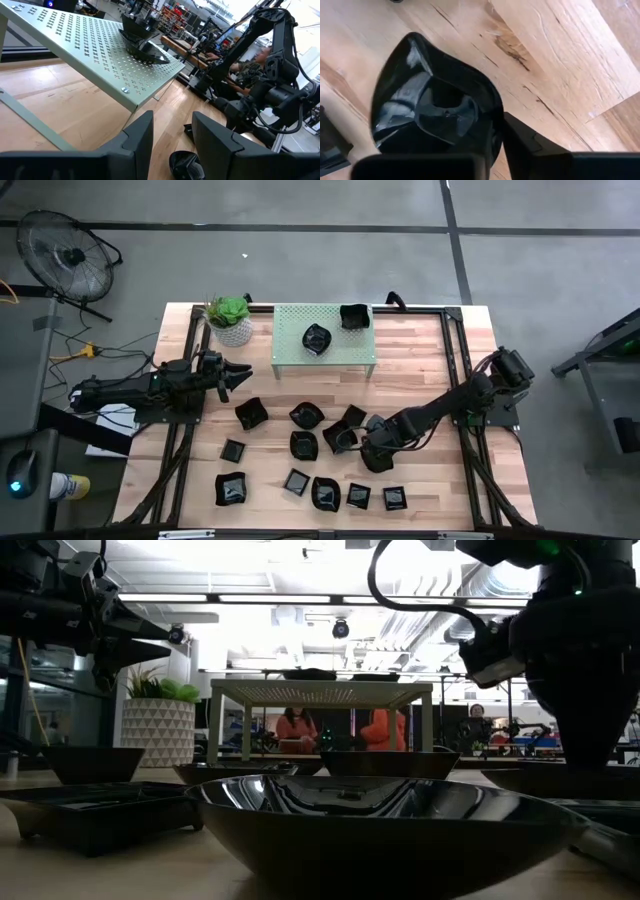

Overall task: Pick & Place Mini shaped plates
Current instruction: Stack the leaf shaped plate on top of the leaf shaped plate on the shelf

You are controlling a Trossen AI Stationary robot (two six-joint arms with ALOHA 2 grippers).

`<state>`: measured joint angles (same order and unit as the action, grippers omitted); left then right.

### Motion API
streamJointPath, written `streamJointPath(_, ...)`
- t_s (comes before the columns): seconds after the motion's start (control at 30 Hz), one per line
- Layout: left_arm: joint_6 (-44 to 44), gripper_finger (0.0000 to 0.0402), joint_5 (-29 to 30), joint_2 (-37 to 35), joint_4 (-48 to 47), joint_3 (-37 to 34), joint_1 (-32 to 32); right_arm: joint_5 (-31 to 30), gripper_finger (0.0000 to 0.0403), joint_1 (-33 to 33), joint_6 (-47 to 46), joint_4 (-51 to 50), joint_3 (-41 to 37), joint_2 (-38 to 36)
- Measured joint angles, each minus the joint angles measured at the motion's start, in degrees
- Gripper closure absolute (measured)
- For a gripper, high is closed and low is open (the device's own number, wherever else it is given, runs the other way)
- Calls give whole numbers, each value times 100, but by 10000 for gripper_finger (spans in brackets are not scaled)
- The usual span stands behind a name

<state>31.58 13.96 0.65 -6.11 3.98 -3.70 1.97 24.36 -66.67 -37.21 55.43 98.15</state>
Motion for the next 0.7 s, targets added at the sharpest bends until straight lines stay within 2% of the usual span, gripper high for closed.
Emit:
streamJointPath(0.13, 1, 268, 0, 0, 0, 1, -2, 31, 398, 0, 95, -1, 3, -19)
streamJointPath(0.7, 0, 268, 0, 0, 0, -1, -1, 28, 402, 0, 266, -452, 84, -675)
